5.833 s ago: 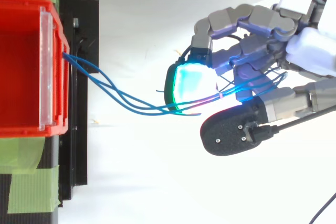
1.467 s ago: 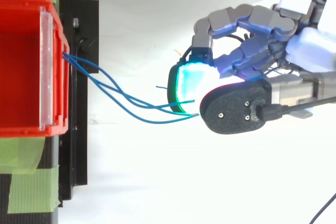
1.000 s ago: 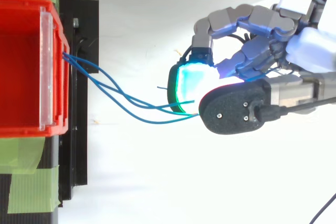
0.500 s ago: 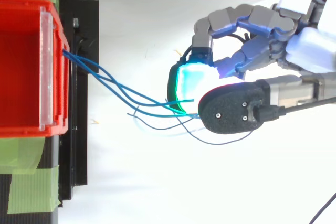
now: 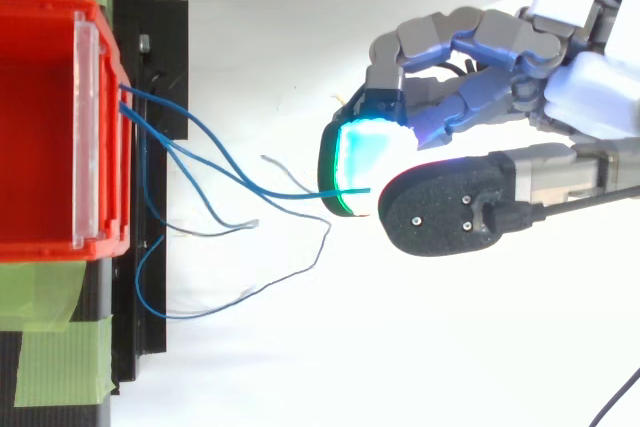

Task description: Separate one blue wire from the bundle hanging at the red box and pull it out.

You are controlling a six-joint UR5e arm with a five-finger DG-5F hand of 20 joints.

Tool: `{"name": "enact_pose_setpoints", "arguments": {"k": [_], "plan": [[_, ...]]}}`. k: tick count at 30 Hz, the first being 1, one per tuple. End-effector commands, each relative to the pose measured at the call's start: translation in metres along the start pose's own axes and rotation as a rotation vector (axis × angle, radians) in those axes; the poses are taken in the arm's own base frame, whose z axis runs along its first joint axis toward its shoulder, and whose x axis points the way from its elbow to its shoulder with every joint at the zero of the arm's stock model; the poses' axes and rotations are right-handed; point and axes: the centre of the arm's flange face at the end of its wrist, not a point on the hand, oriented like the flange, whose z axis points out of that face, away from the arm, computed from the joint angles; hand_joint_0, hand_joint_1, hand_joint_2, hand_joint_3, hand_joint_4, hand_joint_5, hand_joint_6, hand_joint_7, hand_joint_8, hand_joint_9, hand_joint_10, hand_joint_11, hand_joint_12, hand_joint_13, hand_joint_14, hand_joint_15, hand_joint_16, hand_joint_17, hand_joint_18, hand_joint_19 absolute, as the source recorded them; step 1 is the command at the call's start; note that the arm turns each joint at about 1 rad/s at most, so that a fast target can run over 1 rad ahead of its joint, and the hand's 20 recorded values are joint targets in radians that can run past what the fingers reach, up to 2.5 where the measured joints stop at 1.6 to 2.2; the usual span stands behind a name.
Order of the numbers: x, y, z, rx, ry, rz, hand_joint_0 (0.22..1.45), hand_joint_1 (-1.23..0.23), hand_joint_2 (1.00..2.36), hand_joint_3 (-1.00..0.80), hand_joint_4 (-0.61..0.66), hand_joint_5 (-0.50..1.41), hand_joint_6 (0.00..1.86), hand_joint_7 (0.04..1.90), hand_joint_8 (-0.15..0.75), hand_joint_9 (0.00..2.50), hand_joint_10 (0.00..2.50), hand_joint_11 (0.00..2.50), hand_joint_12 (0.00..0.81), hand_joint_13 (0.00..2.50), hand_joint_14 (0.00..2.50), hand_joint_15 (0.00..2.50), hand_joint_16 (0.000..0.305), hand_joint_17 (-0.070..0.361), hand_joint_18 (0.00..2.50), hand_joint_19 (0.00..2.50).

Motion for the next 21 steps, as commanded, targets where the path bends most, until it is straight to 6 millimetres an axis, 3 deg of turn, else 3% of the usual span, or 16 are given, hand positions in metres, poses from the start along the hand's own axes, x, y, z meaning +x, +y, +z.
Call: {"name": "enact_pose_setpoints", "arguments": {"k": [1, 21], "plan": [[0.000, -0.001, 0.000, 0.005, -0.001, -0.004, 0.63, -0.74, 1.03, -0.16, -0.03, -0.16, 0.77, 1.24, 0.280, 0.75, 0.02, 1.01, 0.386, 0.29, 0.01, 0.43, 0.052, 0.116, 0.31, 0.66], [-0.011, -0.009, -0.013, 0.120, -0.013, -0.102, 0.63, -0.74, 1.03, -0.15, -0.04, -0.16, 0.77, 1.25, 0.275, 0.75, 0.02, 1.00, 0.389, 0.29, 0.02, 0.43, 0.053, 0.119, 0.27, 0.63]]}}
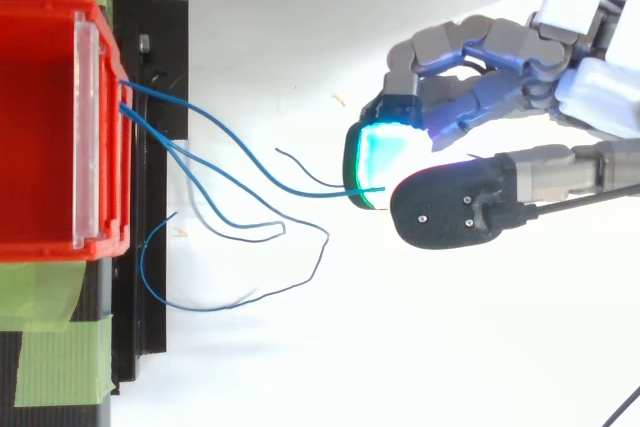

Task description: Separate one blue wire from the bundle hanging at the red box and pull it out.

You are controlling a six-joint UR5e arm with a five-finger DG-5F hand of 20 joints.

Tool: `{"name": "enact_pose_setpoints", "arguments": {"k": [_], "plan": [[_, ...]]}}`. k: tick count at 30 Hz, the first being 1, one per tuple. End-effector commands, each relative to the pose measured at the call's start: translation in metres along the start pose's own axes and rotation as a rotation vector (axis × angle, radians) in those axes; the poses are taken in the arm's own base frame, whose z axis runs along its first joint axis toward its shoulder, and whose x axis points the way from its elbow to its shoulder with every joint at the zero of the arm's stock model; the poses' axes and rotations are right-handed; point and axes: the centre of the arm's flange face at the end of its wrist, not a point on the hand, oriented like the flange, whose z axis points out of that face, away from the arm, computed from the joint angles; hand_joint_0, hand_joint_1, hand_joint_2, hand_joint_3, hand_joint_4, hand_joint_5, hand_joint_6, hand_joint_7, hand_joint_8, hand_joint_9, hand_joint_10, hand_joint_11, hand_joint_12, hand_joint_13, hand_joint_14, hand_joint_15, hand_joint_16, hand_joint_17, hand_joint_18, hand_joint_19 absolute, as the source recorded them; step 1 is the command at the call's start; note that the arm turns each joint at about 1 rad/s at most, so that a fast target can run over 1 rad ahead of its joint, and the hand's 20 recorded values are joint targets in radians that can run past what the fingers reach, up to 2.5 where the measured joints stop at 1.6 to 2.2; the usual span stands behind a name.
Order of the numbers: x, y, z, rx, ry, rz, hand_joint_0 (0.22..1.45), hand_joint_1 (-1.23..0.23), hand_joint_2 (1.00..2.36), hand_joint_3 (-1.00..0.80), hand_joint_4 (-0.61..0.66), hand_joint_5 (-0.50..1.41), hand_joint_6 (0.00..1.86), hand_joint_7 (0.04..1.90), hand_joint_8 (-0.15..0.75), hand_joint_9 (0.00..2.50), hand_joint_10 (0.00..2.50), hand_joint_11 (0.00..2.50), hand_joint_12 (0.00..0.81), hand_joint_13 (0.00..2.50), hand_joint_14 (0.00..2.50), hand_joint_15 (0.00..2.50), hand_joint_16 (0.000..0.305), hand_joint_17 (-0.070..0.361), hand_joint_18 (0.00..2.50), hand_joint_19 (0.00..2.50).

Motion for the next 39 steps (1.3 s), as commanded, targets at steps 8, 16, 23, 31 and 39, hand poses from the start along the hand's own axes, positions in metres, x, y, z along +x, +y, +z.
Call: {"name": "enact_pose_setpoints", "arguments": {"k": [8, 16, 23, 31, 39], "plan": [[-0.001, -0.024, -0.003, 0.055, 0.001, -0.013, 0.63, -0.74, 1.03, -0.15, -0.04, -0.16, 0.77, 1.25, 0.275, 0.76, 0.02, 1.01, 0.390, 0.30, 0.01, 0.42, 0.053, 0.119, 0.28, 0.63], [0.001, -0.026, -0.004, 0.060, 0.004, 0.017, 0.63, -0.74, 1.03, -0.14, -0.05, -0.16, 0.77, 1.24, 0.277, 0.76, 0.02, 1.01, 0.392, 0.31, 0.01, 0.42, 0.053, 0.120, 0.29, 0.64], [0.002, -0.027, -0.006, 0.070, 0.007, 0.007, 0.63, -0.74, 1.03, -0.14, -0.05, -0.16, 0.77, 1.24, 0.278, 0.77, 0.02, 1.00, 0.393, 0.31, 0.01, 0.42, 0.053, 0.120, 0.29, 0.63], [0.003, -0.067, -0.007, 0.098, 0.010, 0.058, 0.63, -0.74, 1.03, -0.14, -0.04, -0.16, 0.77, 1.25, 0.277, 0.77, 0.02, 1.00, 0.391, 0.31, 0.01, 0.42, 0.053, 0.120, 0.29, 0.63], [0.003, -0.109, -0.009, 0.109, 0.020, 0.114, 0.63, -0.74, 1.03, -0.14, -0.05, -0.16, 0.77, 1.25, 0.281, 0.78, 0.02, 1.01, 0.392, 0.32, 0.01, 0.43, 0.053, 0.120, 0.29, 0.63]]}}
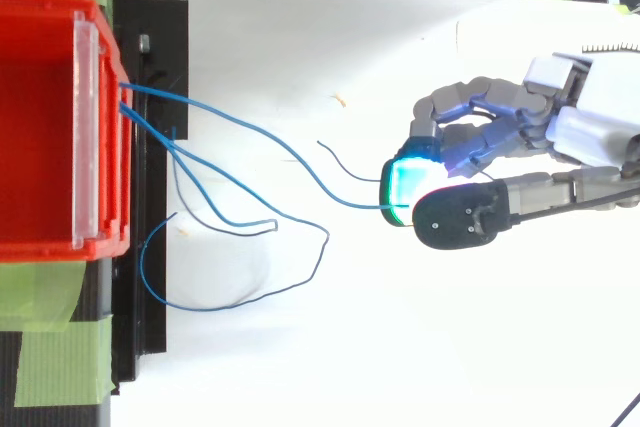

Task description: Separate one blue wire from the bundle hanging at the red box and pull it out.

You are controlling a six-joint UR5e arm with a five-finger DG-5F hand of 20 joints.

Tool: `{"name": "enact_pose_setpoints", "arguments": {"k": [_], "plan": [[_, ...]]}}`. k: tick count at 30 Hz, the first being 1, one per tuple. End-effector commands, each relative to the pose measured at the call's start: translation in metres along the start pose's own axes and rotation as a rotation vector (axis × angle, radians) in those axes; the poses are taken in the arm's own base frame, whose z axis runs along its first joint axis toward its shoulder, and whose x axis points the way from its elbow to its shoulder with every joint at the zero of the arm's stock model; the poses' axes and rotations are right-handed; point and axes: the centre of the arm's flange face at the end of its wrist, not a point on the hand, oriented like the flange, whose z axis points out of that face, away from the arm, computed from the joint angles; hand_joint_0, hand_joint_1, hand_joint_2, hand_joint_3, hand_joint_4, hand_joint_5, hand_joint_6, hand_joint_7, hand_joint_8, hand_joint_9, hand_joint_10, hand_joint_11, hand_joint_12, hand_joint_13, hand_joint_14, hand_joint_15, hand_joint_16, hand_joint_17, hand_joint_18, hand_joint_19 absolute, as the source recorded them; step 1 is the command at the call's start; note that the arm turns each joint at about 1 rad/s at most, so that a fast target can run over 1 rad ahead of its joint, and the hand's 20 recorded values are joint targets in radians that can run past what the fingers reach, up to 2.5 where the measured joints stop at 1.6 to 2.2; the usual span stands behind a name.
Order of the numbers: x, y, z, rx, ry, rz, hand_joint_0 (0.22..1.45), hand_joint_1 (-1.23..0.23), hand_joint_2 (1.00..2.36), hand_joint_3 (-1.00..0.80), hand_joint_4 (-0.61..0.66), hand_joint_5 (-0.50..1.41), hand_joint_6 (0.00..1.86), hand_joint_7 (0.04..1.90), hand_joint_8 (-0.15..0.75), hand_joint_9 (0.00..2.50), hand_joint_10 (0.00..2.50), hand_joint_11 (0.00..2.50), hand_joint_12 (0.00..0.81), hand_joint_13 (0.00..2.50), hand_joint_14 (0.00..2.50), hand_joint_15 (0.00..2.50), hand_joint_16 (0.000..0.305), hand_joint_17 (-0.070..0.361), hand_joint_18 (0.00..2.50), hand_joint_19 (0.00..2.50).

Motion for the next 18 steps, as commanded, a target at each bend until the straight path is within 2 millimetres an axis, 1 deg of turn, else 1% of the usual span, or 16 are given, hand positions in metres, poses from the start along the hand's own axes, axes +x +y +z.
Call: {"name": "enact_pose_setpoints", "arguments": {"k": [1, 4, 8, 18], "plan": [[-0.001, -0.023, 0.001, 0.003, 0.011, 0.039, 0.63, -0.74, 1.03, -0.14, -0.05, -0.16, 0.77, 1.24, 0.276, 0.78, 0.02, 1.01, 0.392, 0.32, 0.01, 0.43, 0.053, 0.120, 0.29, 0.63], [-0.001, -0.028, 0.002, 0.002, 0.015, 0.053, 0.63, -0.74, 1.03, -0.14, -0.05, -0.16, 0.77, 1.25, 0.276, 0.78, 0.02, 1.01, 0.392, 0.32, 0.01, 0.42, 0.053, 0.120, 0.30, 0.63], [-0.001, -0.028, 0.002, -0.003, 0.016, 0.058, 0.63, -0.74, 1.03, -0.13, -0.05, -0.16, 0.77, 1.24, 0.279, 0.78, 0.02, 1.01, 0.391, 0.32, 0.01, 0.42, 0.053, 0.119, 0.30, 0.63], [0.012, -0.018, 0.013, -0.115, 0.056, 0.112, 0.63, -0.74, 1.03, -0.12, -0.05, -0.16, 0.78, 1.24, 0.278, 0.79, 0.02, 1.01, 0.388, 0.33, 0.02, 0.43, 0.053, 0.119, 0.30, 0.63]]}}
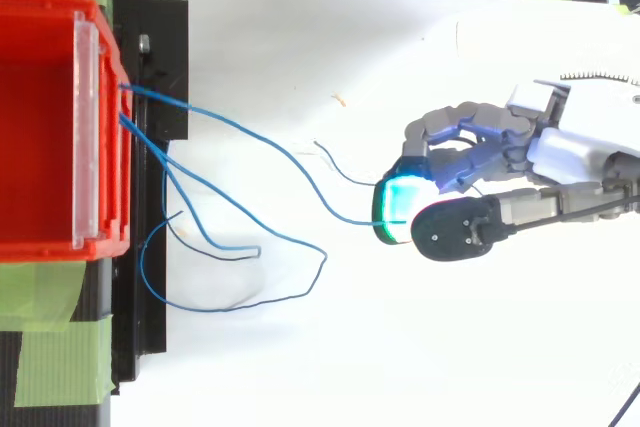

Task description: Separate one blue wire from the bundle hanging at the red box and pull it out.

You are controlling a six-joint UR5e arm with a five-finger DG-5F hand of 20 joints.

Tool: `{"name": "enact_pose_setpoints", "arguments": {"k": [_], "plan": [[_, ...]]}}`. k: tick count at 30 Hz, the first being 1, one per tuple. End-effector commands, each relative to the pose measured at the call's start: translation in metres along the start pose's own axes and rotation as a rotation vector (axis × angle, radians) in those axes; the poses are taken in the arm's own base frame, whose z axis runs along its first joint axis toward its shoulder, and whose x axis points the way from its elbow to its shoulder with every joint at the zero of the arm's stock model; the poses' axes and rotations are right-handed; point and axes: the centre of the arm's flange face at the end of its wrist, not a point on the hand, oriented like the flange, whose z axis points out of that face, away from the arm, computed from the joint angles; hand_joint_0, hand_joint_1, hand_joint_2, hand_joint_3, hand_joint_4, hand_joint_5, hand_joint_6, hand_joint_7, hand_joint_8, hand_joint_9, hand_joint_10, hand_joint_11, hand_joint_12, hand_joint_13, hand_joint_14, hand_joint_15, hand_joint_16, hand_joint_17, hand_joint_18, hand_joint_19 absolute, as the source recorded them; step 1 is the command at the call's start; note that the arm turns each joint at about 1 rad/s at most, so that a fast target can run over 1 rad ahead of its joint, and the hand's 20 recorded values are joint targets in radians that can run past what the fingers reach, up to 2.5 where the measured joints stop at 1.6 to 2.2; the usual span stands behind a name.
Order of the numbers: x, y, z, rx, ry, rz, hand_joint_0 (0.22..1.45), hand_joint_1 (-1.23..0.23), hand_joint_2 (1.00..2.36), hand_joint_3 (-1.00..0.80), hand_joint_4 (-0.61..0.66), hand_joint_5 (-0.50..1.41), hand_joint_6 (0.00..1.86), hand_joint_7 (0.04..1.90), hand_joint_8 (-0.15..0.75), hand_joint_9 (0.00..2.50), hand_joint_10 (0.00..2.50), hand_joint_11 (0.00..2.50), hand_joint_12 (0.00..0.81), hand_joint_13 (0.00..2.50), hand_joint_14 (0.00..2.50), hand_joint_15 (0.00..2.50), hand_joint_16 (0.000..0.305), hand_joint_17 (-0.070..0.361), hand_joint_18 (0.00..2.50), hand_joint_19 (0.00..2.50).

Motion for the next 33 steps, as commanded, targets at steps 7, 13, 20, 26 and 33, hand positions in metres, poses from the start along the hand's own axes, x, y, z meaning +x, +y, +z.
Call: {"name": "enact_pose_setpoints", "arguments": {"k": [7, 13, 20, 26, 33], "plan": [[0.012, 0.010, 0.011, -0.116, 0.037, 0.072, 0.63, -0.74, 1.03, -0.12, -0.05, -0.16, 0.78, 1.24, 0.275, 0.79, 0.02, 1.02, 0.390, 0.33, 0.02, 0.42, 0.053, 0.119, 0.30, 0.62], [0.016, 0.014, 0.015, -0.160, 0.052, 0.105, 0.63, -0.74, 1.03, -0.11, -0.05, -0.16, 0.79, 1.23, 0.276, 0.79, 0.02, 1.00, 0.389, 0.34, 0.01, 0.43, 0.053, 0.119, 0.30, 0.62], [0.016, 0.015, 0.016, -0.166, 0.053, 0.110, 0.63, -0.74, 1.03, -0.10, -0.05, -0.16, 0.79, 1.24, 0.274, 0.80, 0.02, 1.02, 0.388, 0.36, 0.02, 0.44, 0.053, 0.119, 0.32, 0.63], [0.016, 0.015, 0.016, -0.166, 0.053, 0.110, 0.62, -0.75, 1.03, -0.06, -0.08, -0.16, 0.80, 1.22, 0.279, 0.92, 0.02, 1.05, 0.393, 0.49, 0.02, 0.48, 0.053, 0.119, 0.42, 0.63], [0.016, 0.015, 0.016, -0.166, 0.053, 0.110, 0.62, -0.75, 1.03, -0.06, -0.10, -0.16, 0.80, 1.22, 0.278, 0.93, 0.02, 1.06, 0.396, 0.49, 0.02, 0.48, 0.053, 0.120, 0.43, 0.63]]}}
